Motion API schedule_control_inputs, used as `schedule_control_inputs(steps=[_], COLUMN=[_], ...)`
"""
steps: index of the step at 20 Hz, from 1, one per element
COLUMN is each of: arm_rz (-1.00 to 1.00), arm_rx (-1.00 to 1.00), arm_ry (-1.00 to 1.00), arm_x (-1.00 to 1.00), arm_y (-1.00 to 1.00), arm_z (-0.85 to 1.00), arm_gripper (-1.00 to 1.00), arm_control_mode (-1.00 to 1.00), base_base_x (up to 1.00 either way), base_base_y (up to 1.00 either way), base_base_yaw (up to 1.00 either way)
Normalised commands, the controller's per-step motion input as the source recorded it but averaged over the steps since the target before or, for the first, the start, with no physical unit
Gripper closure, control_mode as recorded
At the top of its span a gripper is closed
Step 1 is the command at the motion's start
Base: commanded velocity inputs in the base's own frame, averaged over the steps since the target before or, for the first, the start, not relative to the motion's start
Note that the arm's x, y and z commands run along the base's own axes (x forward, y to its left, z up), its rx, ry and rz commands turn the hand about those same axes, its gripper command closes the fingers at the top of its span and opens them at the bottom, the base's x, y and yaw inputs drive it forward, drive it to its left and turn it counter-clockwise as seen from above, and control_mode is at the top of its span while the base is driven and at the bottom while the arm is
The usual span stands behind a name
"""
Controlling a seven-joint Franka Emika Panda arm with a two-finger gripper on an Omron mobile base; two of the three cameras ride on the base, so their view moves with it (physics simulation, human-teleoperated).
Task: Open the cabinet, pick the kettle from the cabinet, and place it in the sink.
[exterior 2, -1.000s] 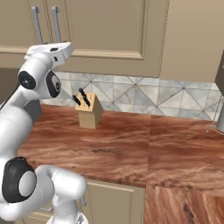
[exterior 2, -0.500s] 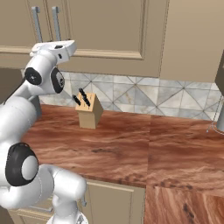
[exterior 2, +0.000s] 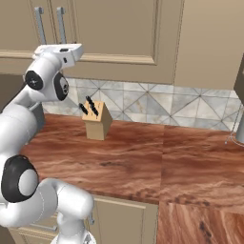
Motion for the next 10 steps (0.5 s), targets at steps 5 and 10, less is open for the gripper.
schedule_control_inputs(steps=[5,10], arm_rz=[0.0,0.02], arm_rx=[0.0,0.0], arm_ry=[0.13,0.28], arm_x=[0.35,0.14], arm_y=[0.04,0.0], arm_z=[-0.15,0.0], arm_gripper=[1.0,1.0], arm_control_mode=[-1.0,-1.0], base_base_x=[0.0,0.0], base_base_y=[0.0,0.0], base_base_yaw=[0.0,0.0])
